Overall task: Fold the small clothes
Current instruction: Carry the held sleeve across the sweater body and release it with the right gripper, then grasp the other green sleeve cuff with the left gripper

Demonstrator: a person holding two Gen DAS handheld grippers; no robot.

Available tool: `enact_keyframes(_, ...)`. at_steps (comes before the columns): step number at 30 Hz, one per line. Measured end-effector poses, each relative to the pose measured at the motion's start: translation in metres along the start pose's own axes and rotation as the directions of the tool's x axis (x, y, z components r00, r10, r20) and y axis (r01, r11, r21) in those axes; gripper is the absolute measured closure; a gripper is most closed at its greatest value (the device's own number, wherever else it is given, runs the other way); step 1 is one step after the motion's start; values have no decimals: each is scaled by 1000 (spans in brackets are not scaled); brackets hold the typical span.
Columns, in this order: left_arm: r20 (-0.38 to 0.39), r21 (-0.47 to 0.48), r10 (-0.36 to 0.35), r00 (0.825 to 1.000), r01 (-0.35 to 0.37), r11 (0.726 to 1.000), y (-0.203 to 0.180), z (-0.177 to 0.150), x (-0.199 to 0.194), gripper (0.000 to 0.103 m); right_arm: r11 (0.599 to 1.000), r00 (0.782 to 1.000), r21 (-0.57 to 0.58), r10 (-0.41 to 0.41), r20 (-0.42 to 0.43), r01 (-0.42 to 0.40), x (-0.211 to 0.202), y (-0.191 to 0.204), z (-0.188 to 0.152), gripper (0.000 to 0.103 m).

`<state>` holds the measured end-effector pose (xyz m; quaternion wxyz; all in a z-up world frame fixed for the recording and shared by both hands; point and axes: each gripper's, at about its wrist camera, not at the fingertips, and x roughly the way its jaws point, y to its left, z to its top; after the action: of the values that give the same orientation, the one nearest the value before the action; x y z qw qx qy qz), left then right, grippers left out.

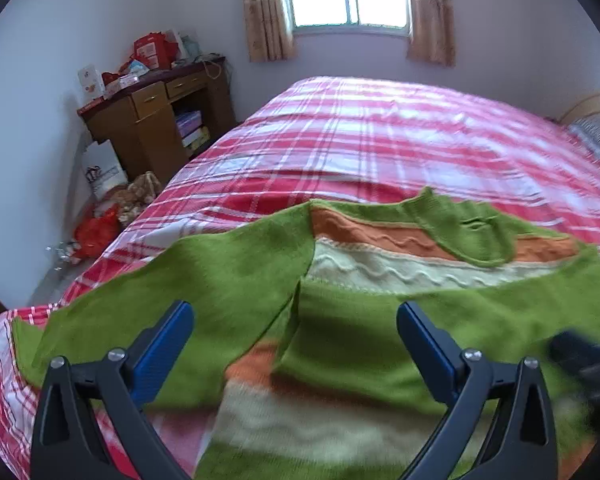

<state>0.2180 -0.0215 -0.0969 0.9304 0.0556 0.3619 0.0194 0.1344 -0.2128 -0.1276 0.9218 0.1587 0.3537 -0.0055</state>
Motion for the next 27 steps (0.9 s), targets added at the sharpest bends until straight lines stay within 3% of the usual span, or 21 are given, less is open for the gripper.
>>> enact_keyframes(2,-37,-3,53,998,-53,999,-3,0,18,0,995,995,21,-95,36,95,-15,-24,9,55)
enact_keyframes(5,-108,-22,112,988,-115,993,2,-5,39,0,974,974,9,-226,-9,226,-14,-60,10,55)
enact_keyframes(8,-141,-98,74,987,-89,991,15,-7,45,0,938,936,-27,-348,-49,347,-3,-85,-8,55)
enact_keyframes(10,-163,-134,48,985,-71,988,19,-7,51,0,949,949,-6,-315,-11,315,-12,-90,-10,53)
enact_keyframes(17,-153,-146,49,987,-72,987,22,-7,52,0,913,917,-99,-399,-7,396,-2,-75,-9,43)
enact_keyframes(21,-144,-163,15,990,-39,986,23,-9,50,0,916,919,-88,-394,-2,392,-2,-76,-9,42)
enact_keyframes(23,-126,-181,-10,992,-13,983,32,-11,40,0,919,922,-79,-387,-2,385,-3,-78,-9,41)
enact_keyframes(27,-51,-280,6,999,-20,960,74,-22,6,0,920,923,-78,-385,-3,383,-2,-79,-9,41)
